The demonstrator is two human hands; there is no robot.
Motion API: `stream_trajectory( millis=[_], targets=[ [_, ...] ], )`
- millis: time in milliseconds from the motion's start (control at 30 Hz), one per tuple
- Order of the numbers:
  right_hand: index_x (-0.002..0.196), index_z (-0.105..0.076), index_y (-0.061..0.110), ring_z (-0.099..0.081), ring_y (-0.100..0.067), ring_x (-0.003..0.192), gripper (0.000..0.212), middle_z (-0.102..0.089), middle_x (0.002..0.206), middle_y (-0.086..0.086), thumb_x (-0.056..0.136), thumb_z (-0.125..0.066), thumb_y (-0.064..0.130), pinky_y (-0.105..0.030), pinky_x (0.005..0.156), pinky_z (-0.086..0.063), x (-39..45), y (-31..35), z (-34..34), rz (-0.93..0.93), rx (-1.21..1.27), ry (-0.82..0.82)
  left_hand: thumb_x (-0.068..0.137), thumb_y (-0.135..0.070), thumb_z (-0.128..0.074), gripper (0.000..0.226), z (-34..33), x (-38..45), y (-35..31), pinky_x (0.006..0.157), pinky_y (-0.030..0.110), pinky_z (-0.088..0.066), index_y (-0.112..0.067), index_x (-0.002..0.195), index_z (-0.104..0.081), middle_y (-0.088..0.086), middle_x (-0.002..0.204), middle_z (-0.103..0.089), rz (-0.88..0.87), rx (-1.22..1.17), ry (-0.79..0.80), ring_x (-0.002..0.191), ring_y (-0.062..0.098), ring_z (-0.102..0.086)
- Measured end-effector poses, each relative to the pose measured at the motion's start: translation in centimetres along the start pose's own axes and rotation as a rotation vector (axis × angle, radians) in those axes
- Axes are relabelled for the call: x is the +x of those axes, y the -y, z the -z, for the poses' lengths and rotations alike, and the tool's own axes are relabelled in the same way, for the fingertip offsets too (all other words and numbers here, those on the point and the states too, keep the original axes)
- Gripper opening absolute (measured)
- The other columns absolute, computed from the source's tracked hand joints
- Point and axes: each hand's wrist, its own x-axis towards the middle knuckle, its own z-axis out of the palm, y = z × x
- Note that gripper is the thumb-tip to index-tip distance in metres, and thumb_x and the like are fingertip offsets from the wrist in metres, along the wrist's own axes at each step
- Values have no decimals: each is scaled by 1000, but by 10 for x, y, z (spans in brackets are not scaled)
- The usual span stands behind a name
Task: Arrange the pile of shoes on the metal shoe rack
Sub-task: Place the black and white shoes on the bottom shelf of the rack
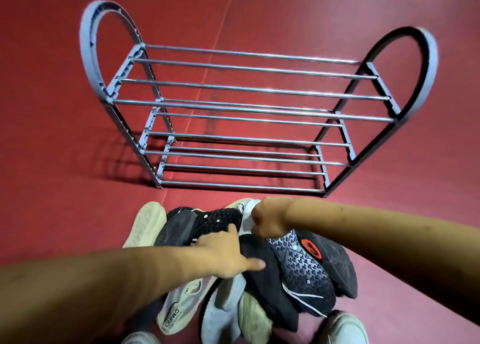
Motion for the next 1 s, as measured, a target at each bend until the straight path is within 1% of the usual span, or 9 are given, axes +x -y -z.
stream_trajectory(
  millis=[300, 467, 567, 633, 700, 767, 867, 933, 1000],
  targets=[
    [116, -66, 11, -61, -29, 91, 37, -69, 109, -10, 96, -46, 35, -33, 71, -44, -36, -4, -17, 20, -20, 38, 80, -33, -75, 79, -23, -19, -16, 87, 39, -56, -10, 141, -32, 9, 121, -59, 137, -292, -63, 107, 30, -62],
    [104, -67, 10, -56, -27, 81, 33, -65, 94, -8, 98, -49, 37, -32, 71, -48, -51, -10, -10, 14, -44, 24, 66, -30, -85, 64, -3, -46, -20, 88, 39, -54, -19, 121, -54, 5, 119, -63, 195, -378, -94, 104, 29, -62],
    [81, -64, 15, -53, -22, 65, 29, -60, 72, -1, 95, -55, 38, -28, 56, -42, -62, -19, -6, 21, -6, -2, 59, -31, -85, 47, 3, -81, -35, 74, 39, -57, -23, 91, -52, 8, 97, -69, 74, -525, -30, 79, 29, -70],
    [89, -65, 13, -55, -21, 64, 13, -67, 78, -3, 90, -60, 25, -26, 51, -41, -66, -24, -6, 35, 154, -37, 64, -28, -77, 36, 6, -109, -48, 61, 44, -54, -18, 88, -52, 13, 86, -71, 21, -764, -14, 53, 27, -66],
    [103, -61, 10, -57, -18, 63, 16, -69, 85, -7, 89, -54, 8, -25, 52, -42, -69, -26, -5, 70, 518, -49, 72, -26, -69, 32, 22, -129, -62, 57, 42, -50, -10, 97, -58, 16, 84, -70, -2, -996, -95, 44, 27, -60],
    [107, -55, 12, -63, -19, 70, 23, -67, 88, -7, 85, -55, 7, -28, 60, -45, -77, -24, 2, 162, 964, -49, 78, -20, -66, 24, 49, -137, -68, 51, 34, -45, -3, 93, -60, 13, 73, -58, 28, -1233, -232, 37, 22, -53],
    [106, -58, 18, -65, -27, 91, 32, -70, 97, -6, 75, -58, 29, -36, 78, -47, -88, -16, 10, 361, 1394, -28, 83, -14, -63, 13, 96, -143, -58, 42, 24, -44, -6, 83, -53, 5, 59, -36, 100, -1424, -423, 32, 12, -40],
    [115, -58, 21, -60, -24, 101, 41, -65, 108, -4, 79, -63, 39, -36, 86, -47, -94, -1, 12, 457, 1346, -26, 87, -12, -57, 13, 119, -150, -45, 36, 18, -45, -10, 80, -48, 2, 54, -31, 130, -1528, -471, 30, 9, -36],
    [133, -47, 20, -61, -18, 116, 73, -62, 127, 1, 72, -79, 41, -33, 100, -48, -95, 20, 12, 512, 1081, -125, 91, -11, -51, 19, 131, -157, -35, 34, 16, -45, -14, 74, -42, 1, 53, -30, 144, -1643, -436, 27, 5, -27]
  ],
)
